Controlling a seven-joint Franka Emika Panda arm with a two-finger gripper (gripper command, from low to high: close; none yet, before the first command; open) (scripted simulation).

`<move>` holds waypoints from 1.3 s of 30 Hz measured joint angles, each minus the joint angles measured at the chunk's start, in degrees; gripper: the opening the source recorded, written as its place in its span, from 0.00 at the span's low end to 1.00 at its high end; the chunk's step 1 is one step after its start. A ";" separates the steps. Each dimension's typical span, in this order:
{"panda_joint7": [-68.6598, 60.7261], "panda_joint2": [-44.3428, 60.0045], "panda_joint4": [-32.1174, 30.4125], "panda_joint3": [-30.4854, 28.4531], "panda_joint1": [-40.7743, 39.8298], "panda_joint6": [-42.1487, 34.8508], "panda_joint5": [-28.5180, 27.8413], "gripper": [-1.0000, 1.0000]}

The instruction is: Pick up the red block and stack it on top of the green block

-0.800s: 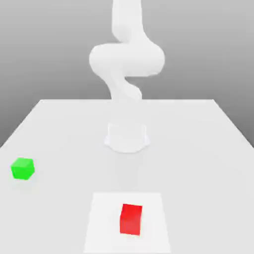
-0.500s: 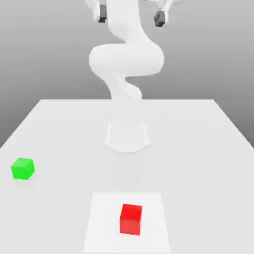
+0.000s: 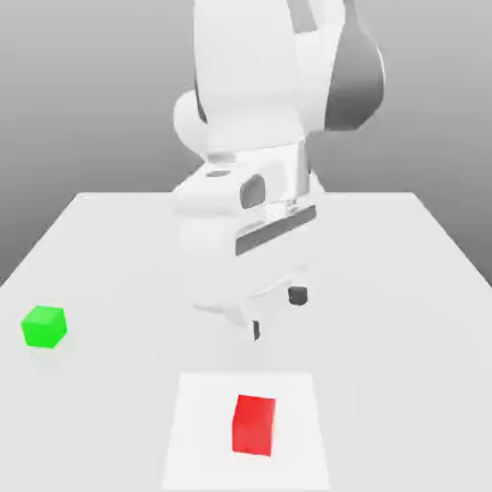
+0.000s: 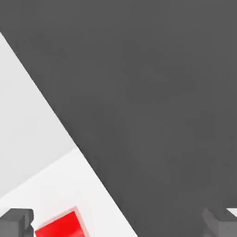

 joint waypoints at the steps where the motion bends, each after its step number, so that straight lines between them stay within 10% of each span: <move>1: -2.37 1.48 -0.57 -0.02 0.17 0.74 0.08 0.50; 14: -22.79 22.39 -2.73 6.87 -5.14 15.08 5.58 0.50; 15: -23.31 23.34 -2.58 7.60 -5.72 15.85 6.27 0.00; 29: -18.08 11.74 -4.61 1.65 -3.36 6.57 -3.23 0.00; 39: -44.96 4.32 -6.89 -9.44 -24.18 2.77 -10.88 0.00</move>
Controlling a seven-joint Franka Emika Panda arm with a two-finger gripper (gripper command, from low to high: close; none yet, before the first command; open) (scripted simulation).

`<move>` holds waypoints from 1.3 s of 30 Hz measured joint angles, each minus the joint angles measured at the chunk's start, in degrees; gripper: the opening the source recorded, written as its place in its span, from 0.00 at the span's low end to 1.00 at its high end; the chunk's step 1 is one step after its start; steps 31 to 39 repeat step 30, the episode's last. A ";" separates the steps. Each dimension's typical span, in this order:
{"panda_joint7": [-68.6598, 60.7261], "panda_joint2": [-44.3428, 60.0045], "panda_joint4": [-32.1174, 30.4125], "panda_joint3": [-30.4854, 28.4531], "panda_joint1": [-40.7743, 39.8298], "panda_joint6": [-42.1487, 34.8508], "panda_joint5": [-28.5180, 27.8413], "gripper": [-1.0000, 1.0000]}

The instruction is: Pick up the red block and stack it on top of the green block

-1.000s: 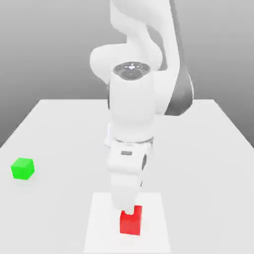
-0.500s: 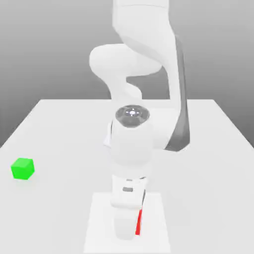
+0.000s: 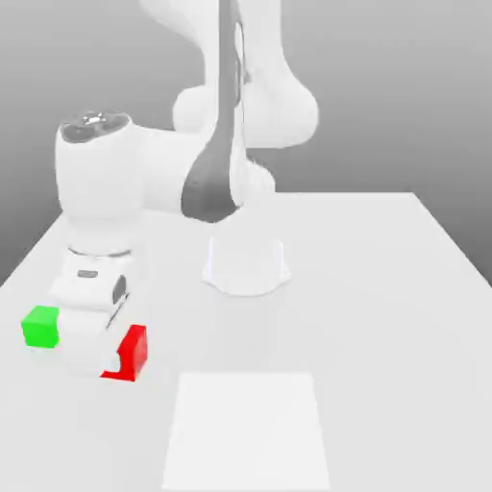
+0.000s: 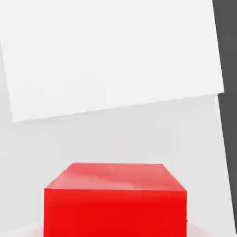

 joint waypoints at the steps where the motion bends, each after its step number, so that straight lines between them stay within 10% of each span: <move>1: -3.00 -0.58 -0.24 -0.95 -2.12 -0.27 -0.59 0.00; 12: -33.53 -4.17 -2.57 -12.90 -16.89 -1.57 -3.59 0.00; 27: -51.64 9.72 -1.73 -7.42 -17.87 8.27 20.56 0.00; 28: -52.84 10.69 -1.74 -6.33 -18.62 8.97 22.24 1.00; 39: -52.84 10.69 -1.74 -6.33 -18.62 8.97 22.24 1.00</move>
